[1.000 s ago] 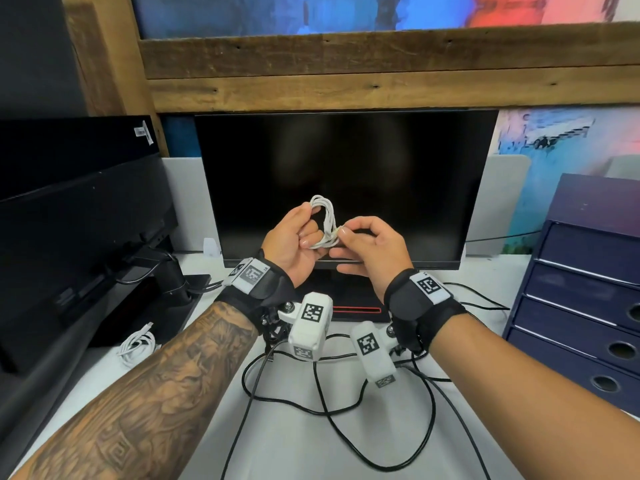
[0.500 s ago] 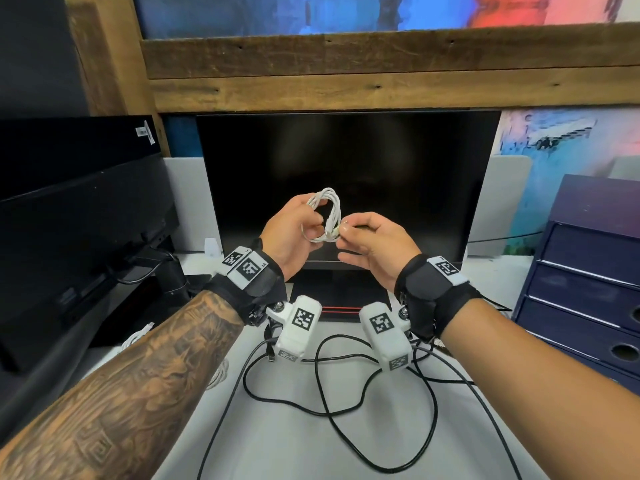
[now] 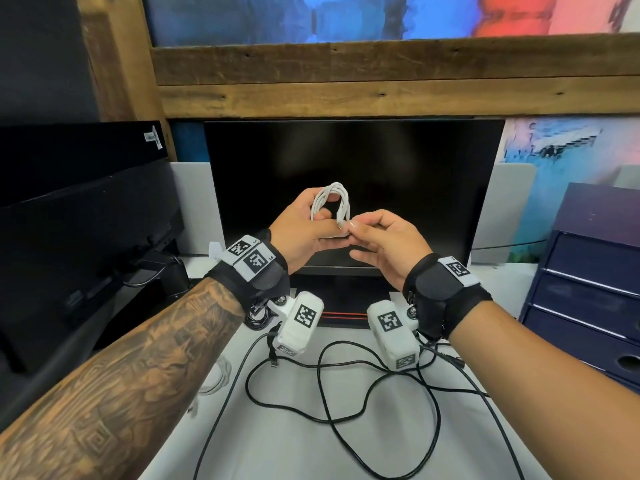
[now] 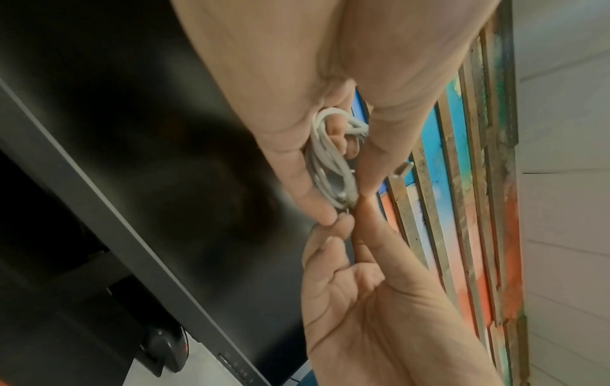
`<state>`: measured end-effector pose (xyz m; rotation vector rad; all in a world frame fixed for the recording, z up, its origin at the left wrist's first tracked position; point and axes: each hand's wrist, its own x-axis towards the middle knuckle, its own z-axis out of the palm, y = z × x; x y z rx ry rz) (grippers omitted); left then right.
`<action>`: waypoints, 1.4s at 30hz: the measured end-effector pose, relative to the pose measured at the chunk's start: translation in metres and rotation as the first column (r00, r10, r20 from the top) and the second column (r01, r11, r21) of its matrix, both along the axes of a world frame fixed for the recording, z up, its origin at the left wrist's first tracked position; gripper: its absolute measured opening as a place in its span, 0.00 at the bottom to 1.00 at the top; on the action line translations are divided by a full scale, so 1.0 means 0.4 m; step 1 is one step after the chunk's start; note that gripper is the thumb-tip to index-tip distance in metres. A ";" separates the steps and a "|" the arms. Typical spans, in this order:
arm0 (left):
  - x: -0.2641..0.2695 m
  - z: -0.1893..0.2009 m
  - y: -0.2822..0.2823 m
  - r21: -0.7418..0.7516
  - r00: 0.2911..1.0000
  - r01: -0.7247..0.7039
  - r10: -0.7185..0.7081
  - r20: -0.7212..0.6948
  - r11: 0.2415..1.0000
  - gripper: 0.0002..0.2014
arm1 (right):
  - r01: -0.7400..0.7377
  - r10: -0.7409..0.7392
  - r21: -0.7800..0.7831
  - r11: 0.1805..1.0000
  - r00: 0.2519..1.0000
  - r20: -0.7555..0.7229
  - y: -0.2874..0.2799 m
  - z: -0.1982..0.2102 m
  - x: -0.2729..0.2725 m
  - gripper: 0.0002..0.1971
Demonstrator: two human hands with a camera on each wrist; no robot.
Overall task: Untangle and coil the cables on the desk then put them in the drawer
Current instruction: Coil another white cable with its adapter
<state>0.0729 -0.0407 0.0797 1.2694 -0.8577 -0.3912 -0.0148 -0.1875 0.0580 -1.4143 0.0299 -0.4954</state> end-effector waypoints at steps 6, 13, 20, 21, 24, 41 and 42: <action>-0.009 0.013 -0.007 0.064 1.000 0.000 -0.002 0.029 0.998 0.23 | -0.002 0.002 0.038 0.999 1.000 0.014 -0.001 0.000 0.001 0.11; -0.007 0.042 -0.021 0.244 0.977 -0.109 0.059 0.203 0.964 0.22 | 0.041 -0.040 -0.044 0.998 0.999 0.011 -0.013 0.022 0.002 0.08; 0.019 0.051 -0.043 0.154 0.985 -0.117 0.095 0.144 0.981 0.21 | -0.026 0.027 0.067 0.997 1.000 -0.009 -0.027 0.053 0.009 0.09; 0.023 0.052 -0.043 0.140 0.990 -0.099 0.082 0.118 0.985 0.21 | -0.040 0.040 0.102 0.994 0.999 0.005 -0.028 0.055 0.010 0.07; 0.029 0.054 -0.039 0.098 0.999 -0.019 0.015 0.046 0.995 0.21 | -0.101 0.093 0.181 0.978 0.994 0.053 -0.030 0.054 0.012 0.05; 0.022 0.030 -0.048 0.218 0.924 -0.291 0.214 0.318 0.932 0.17 | 0.205 -0.173 -0.272 0.940 0.975 0.136 -0.017 0.011 0.006 0.11; 0.021 0.023 -0.052 0.205 0.927 -0.291 0.223 0.301 0.934 0.17 | 0.214 -0.181 -0.264 0.940 0.973 0.144 -0.014 0.007 0.006 0.11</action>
